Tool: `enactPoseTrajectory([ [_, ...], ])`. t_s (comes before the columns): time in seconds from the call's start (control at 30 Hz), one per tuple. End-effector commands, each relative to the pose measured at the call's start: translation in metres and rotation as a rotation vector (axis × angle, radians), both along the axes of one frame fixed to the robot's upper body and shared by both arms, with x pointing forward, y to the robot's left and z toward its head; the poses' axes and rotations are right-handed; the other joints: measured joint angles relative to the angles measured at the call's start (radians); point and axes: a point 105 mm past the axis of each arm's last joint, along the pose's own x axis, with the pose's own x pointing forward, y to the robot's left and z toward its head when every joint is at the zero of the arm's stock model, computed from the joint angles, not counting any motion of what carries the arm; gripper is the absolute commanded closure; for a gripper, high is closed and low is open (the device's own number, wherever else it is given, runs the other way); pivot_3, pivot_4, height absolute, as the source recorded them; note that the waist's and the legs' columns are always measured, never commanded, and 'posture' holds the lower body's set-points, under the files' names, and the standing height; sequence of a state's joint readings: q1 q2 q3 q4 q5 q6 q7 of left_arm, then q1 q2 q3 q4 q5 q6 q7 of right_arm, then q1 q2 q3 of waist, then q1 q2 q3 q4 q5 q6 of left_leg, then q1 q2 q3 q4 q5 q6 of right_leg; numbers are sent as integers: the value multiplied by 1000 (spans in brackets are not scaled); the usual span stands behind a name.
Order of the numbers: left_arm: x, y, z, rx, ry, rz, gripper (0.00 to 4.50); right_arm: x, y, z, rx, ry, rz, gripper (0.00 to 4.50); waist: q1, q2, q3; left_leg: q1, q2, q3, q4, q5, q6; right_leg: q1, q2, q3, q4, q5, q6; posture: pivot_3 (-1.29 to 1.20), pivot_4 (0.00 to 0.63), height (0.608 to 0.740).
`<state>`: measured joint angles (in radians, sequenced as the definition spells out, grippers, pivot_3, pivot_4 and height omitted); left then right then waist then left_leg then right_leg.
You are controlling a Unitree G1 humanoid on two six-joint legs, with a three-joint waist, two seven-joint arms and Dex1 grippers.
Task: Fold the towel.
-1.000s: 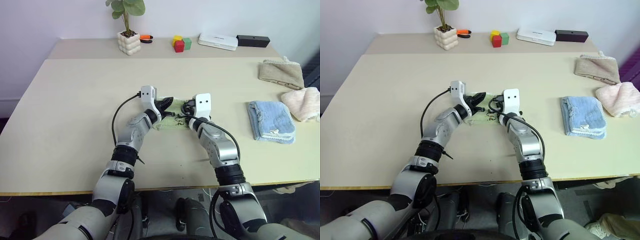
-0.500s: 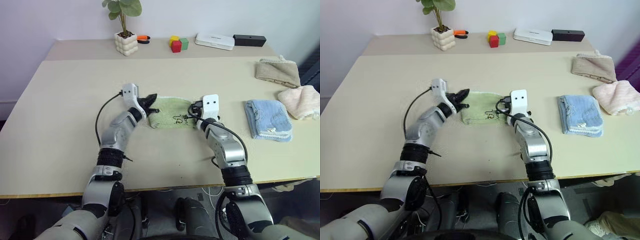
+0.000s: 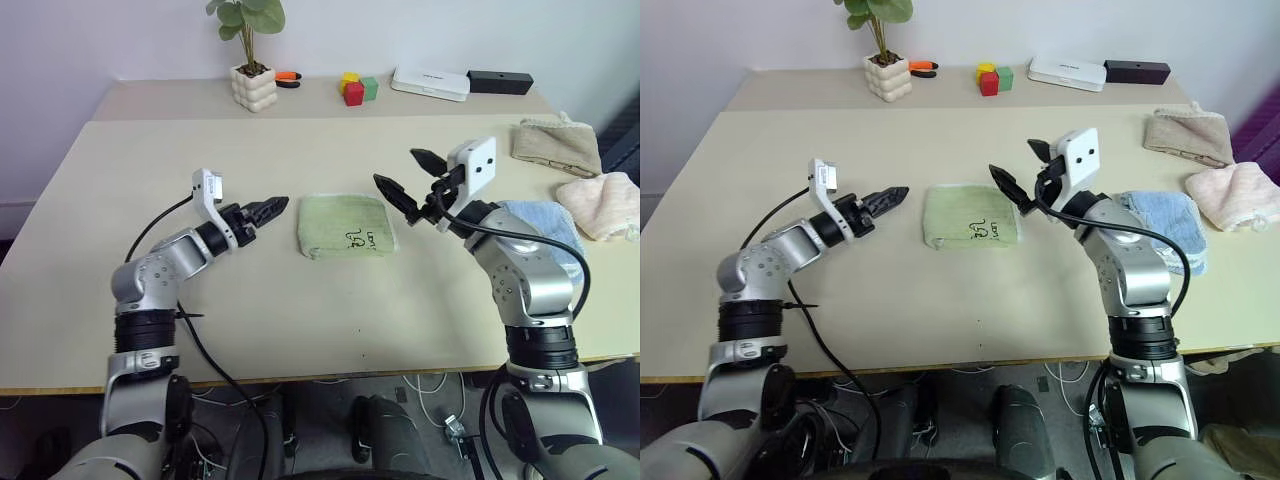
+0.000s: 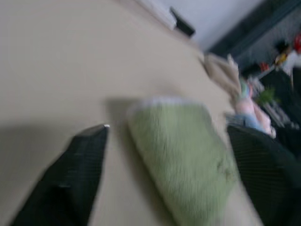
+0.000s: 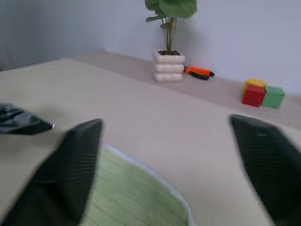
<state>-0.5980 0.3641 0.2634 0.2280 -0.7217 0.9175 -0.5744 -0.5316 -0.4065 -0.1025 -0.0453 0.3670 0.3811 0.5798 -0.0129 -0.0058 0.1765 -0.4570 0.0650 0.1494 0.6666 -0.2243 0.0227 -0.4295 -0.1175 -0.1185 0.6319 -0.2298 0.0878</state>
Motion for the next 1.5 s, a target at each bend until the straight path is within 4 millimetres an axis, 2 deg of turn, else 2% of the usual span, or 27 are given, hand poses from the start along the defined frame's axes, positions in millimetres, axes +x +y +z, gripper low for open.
enactPoseTrajectory([
  [0.03, -4, -9, 0, -99, 62, -65, 36, -5, 16, 7, 11, -42, 52, 0, 0, 0, 0, 0, 0, 0, 0, 0, 0, 0, 0, 0, 0, 0, 0, 0, 150, 740],
  [0.17, -17, -23, -17, -159, 209, -150, 36, -12, 25, 4, 13, -34, 91, 0, -1, 0, 0, 0, 0, 0, 0, 0, 0, 0, 0, 0, 0, 0, 0, 0, 150, 740],
  [0.23, -22, -34, -15, -218, 232, -199, 36, -21, 27, 4, 26, -14, 155, 0, 2, 0, 0, 0, 0, 0, 0, 0, 0, 0, 0, 0, 0, 0, 0, 0, 150, 740],
  [0.3, -24, -42, -13, -270, 263, -227, 36, -32, 27, 8, 31, -14, 231, 0, 3, 0, 0, 0, 0, 0, 0, 0, 0, 0, 0, 0, 0, 0, 0, 0, 150, 740],
  [0.43, -24, -53, -25, -234, 326, -226, 36, -49, 19, 8, -53, -12, 314, 0, 3, 0, 0, 0, 0, -1, 1, 0, 0, 1, 0, 0, 0, 0, 0, 0, 150, 740],
  [0.57, -23, -65, -28, -260, 367, -249, 36, -48, 11, 4, -89, 5, 297, 0, 2, 0, 0, 1, -1, -2, 0, 0, 0, 2, 0, 0, 0, 0, 0, 0, 150, 740],
  [0.8, -19, -87, -37, -239, 415, -264, 36, -47, 15, 4, -88, -3, 280, 0, 10, 0, 0, 2, -1, -2, 1, 0, 0, 3, -1, 0, 0, 0, 0, 0, 150, 740],
  [0.9, -17, -97, -36, -289, 447, -282, 920, -48, 10, 2, -125, -3, 271, 0, 21, 0, 0, 2, -1, -2, 1, 0, 0, 3, -1, 0, 0, 0, 0, 0, 150, 740],
  [1.07, -18, -106, -39, -303, 483, -294, 3439, -70, -13, -2, -270, -6, 325, 0, 29, -1, 0, 2, -2, -3, 1, 0, 1, 4, -1, 0, -1, 0, 0, 0, 150, 740],
  [1.13, -18, -109, -42, -281, 477, -292, 4393, -81, -21, -8, -291, 54, 366, 0, 28, 0, -1, 3, -2, -3, 1, -2, 3, 5, -1, 0, -1, 0, 0, 0, 150, 740],
  [1.27, -14, -112, -44, -269, 459, -267, 4453, -91, -30, -11, -294, 111, 397, 0, 25, 0, -1, 10, -1, -3, 1, -4, 6, 10, -1, 0, -1, 0, -1, 0, 150, 740],
  [1.4, 0, -101, -40, -283, 416, -177, 4453, -97, -34, -9, -303, 119, 402, 0, 28, 0, -1, 12, 0, -5, 1, -4, 6, 12, -2, -1, -2, -2, -4, 0, 150, 740],
  [1.47, 13, -82, -36, -253, 356, -86, 4453, -98, -38, -12, -330, 124, 395, 0, 26, 0, -1, 12, 0, -5, 1, -4, 6, 13, -2, -1, -2, -2, -4, 0, 150, 740],
  [1.5, 22, -67, -32, -233, 294, -3, 4453, -98, -39, -12, -333, 122, 393, 0, 25, 0, -1, 12, 0, -5, 1, -4, 6, 13, -2, -1, -2, -2, -4, 0, 150, 740],
])
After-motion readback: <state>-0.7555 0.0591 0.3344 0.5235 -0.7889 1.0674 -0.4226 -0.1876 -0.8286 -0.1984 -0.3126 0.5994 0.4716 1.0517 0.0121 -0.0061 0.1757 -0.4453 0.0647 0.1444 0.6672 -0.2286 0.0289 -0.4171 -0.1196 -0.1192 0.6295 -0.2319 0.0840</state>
